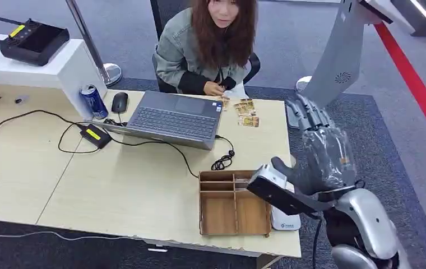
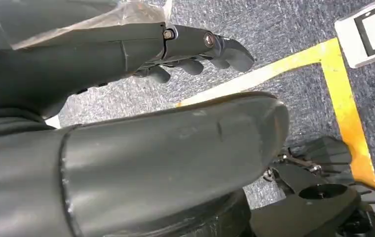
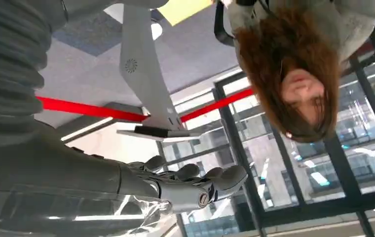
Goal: Pass the card to the sensor for recognition and then transmit it.
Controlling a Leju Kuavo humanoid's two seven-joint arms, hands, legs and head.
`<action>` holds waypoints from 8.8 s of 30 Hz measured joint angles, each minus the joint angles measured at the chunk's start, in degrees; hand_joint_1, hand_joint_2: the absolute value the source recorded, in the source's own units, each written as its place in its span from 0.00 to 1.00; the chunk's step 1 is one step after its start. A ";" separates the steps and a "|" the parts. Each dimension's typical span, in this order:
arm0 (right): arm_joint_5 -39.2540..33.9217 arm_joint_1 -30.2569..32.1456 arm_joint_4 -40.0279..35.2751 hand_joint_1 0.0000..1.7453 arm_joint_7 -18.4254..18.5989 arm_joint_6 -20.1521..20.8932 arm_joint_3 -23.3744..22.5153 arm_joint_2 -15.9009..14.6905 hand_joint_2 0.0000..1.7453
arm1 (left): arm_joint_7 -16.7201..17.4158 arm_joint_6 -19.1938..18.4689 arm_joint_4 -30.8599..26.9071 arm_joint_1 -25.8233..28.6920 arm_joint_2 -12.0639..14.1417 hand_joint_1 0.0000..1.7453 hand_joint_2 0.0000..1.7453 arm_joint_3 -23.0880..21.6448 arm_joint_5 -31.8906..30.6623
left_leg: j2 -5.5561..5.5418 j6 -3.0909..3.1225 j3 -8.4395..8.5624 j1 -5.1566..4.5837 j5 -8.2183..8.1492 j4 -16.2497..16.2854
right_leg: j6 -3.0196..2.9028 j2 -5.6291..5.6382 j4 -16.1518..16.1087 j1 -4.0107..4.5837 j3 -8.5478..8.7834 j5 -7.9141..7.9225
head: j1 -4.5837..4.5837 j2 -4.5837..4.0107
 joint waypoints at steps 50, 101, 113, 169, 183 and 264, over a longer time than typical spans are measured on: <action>-1.58 7.47 22.38 0.34 -4.04 -10.80 -0.52 3.37 1.00 | -0.17 -0.20 0.00 -0.18 0.02 0.00 0.00 0.70 -0.07 | 0.01 0.00 0.04 -0.01 0.00 0.01 | 0.00 0.00 -0.01 -0.01 -0.02 0.00 | -0.02 0.00; -4.46 8.67 25.42 0.37 -5.16 -13.99 2.23 7.96 1.00 | -1.09 -0.04 0.02 -0.29 -0.04 0.00 0.00 1.53 -0.74 | 0.02 0.00 0.04 -0.01 0.00 0.00 | 0.00 0.01 0.00 0.00 -0.02 0.00 | 0.00 0.00; -5.29 8.90 27.91 0.34 -5.97 -15.19 2.65 8.66 1.00 | -0.96 -0.04 0.02 -0.29 -0.04 0.00 0.00 1.64 -0.74 | 0.02 0.00 0.04 -0.01 0.00 0.00 | 0.00 0.01 0.00 0.00 -0.02 0.00 | 0.00 0.00; -1.05 8.64 33.23 0.92 -4.83 -19.30 1.42 10.38 1.00 | -1.60 0.00 0.02 -0.29 -0.04 0.00 0.00 2.01 -2.05 | 0.02 0.00 0.04 -0.01 0.00 0.00 | 0.00 0.01 0.00 0.00 -0.02 0.00 | -0.02 0.00; -1.11 8.64 33.25 0.94 -5.03 -19.48 0.94 10.56 1.00 | -1.88 0.00 0.02 -0.29 -0.04 0.00 0.00 2.05 -2.34 | 0.02 0.00 0.04 -0.01 0.00 0.00 | 0.00 0.01 0.00 0.00 -0.02 0.00 | -0.02 0.00; -28.81 -28.46 61.27 0.00 -9.68 -35.17 -6.23 27.96 1.00 | 3.02 0.63 0.28 -0.54 -1.66 0.00 0.00 1.16 -5.60 | -0.04 -0.04 -0.01 0.01 0.05 0.01 | -0.01 -0.04 0.05 0.01 -0.05 0.03 | -0.02 0.00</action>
